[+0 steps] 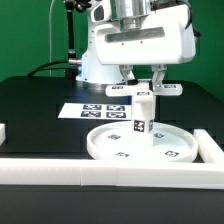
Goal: Assemble round table
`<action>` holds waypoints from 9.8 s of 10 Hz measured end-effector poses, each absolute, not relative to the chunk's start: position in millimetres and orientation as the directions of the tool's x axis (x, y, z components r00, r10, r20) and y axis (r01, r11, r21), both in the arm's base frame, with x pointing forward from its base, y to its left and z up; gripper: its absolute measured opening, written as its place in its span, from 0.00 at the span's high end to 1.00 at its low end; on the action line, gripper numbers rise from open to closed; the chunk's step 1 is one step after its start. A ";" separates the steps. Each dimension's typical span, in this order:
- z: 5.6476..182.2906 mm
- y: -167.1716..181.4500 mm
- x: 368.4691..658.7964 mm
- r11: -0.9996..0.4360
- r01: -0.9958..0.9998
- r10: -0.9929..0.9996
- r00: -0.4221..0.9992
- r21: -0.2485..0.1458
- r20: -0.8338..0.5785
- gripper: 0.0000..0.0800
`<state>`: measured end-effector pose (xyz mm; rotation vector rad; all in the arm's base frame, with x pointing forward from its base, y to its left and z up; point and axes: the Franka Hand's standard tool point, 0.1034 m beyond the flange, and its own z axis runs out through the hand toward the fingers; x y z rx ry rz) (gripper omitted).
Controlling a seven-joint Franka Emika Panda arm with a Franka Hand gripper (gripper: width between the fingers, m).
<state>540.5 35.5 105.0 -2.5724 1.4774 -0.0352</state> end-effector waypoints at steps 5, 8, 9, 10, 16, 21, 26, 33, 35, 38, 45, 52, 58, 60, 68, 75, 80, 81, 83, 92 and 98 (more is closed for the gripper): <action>105.0 35.3 542.7 -0.059 -0.986 -0.986 0.082 -0.154 -0.148 0.45; 104.7 36.6 543.0 0.141 -0.981 -0.978 -0.118 -0.134 -0.170 0.45; 104.7 36.2 543.1 0.201 -0.972 -0.968 -0.177 -0.124 -0.177 0.45; 104.8 35.8 543.2 0.243 -0.963 -0.958 -0.219 -0.117 -0.184 0.45; 128.9 42.4 549.9 0.118 -0.987 -0.973 -0.092 -0.111 -0.212 0.19; 129.4 50.6 545.8 -0.196 -0.973 -0.965 0.213 -0.121 -0.152 0.19; 127.1 57.0 548.1 -0.710 -0.692 -0.684 0.722 -0.133 -0.105 0.19; 126.5 53.5 548.0 -0.990 -0.025 -0.027 1.000 -0.139 0.007 0.19; 126.1 51.8 546.4 -0.986 0.090 0.090 0.996 -0.141 0.008 0.19; 125.7 50.0 546.3 -0.948 0.287 0.285 0.958 -0.135 0.035 0.19; 119.4 42.7 544.2 -0.553 0.831 0.831 0.555 -0.062 0.043 0.19; 106.1 35.7 544.2 -0.212 0.977 0.977 0.212 -0.029 0.003 0.19; 101.7 36.0 542.4 -0.239 0.970 0.971 0.239 -0.038 -0.001 0.34; 101.8 35.5 542.5 -0.240 0.970 0.971 0.240 -0.037 -0.001 0.45; 101.2 41.5 532.2 -0.721 0.687 0.693 0.719 -0.089 -0.058 0.45; 101.2 40.6 532.2 -0.985 0.158 0.163 0.984 -0.073 -0.072 0.45; 102.2 41.8 537.2 -0.939 -0.341 -0.337 0.939 -0.056 -0.066 0.45; 102.4 41.8 537.5 -0.921 -0.385 -0.382 0.922 -0.054 -0.068 0.45; 102.7 41.8 538.0 -0.873 -0.485 -0.481 0.874 -0.049 -0.073 0.45; 100.9 39.4 541.0 -0.327 -0.940 -0.940 0.335 -0.098 -0.072 0.45; 102.1 38.4 543.3 0.123 -0.989 -0.985 -0.112 -0.078 -0.133 0.45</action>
Offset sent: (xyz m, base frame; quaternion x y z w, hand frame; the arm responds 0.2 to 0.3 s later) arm -0.0065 -0.0012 -0.0054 -0.0076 0.0032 0.1939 0.9810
